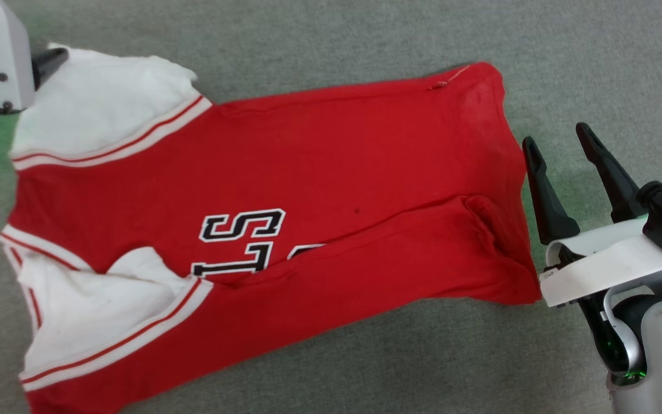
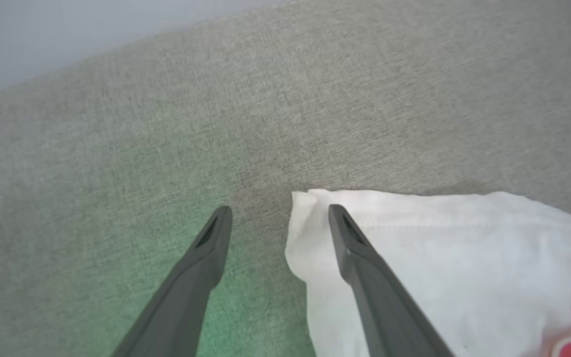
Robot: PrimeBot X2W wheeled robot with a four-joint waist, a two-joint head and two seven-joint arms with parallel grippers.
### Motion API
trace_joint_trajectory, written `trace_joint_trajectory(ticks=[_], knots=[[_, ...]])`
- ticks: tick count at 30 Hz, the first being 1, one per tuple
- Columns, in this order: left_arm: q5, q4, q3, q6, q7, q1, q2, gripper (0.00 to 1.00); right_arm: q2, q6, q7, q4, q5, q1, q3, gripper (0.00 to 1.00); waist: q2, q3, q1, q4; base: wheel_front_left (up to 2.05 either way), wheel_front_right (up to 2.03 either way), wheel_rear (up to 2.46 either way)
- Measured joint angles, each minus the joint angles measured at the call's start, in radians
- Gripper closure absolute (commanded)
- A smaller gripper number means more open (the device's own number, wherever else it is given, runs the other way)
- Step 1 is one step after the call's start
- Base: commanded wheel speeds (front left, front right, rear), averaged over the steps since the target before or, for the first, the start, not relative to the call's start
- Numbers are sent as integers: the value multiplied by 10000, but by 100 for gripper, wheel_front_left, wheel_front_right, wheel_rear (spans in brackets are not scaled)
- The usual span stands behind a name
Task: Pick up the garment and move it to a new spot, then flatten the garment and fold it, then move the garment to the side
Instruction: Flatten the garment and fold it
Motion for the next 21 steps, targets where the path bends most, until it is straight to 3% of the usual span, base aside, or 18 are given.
trace_joint_trajectory(ticks=[9,10,12,14,15,21], knots=[[-384,1120,-69,234,1733,-618,-416,0,109,0,130,109,-4,-123,-42,0,0,459,0,-304,0,0,0],[-393,1172,-82,278,1858,-668,-458,8,111,0,159,109,-2,-159,-61,0,0,475,0,-303,0,0,0],[-571,1292,-29,474,2176,-695,-573,35,113,0,270,90,2,-209,-98,0,0,487,0,-282,0,0,0],[-646,1333,-17,545,2439,-722,-652,74,123,0,416,82,8,-215,-128,0,0,485,0,-251,0,0,0],[-729,1354,-8,573,2535,-721,-681,100,123,0,483,82,10,-233,-134,0,0,482,0,-235,0,0,0],[-794,1212,50,537,2435,-582,-807,100,150,0,1032,23,155,-501,-63,0,0,437,-1,-169,0,0,0]])
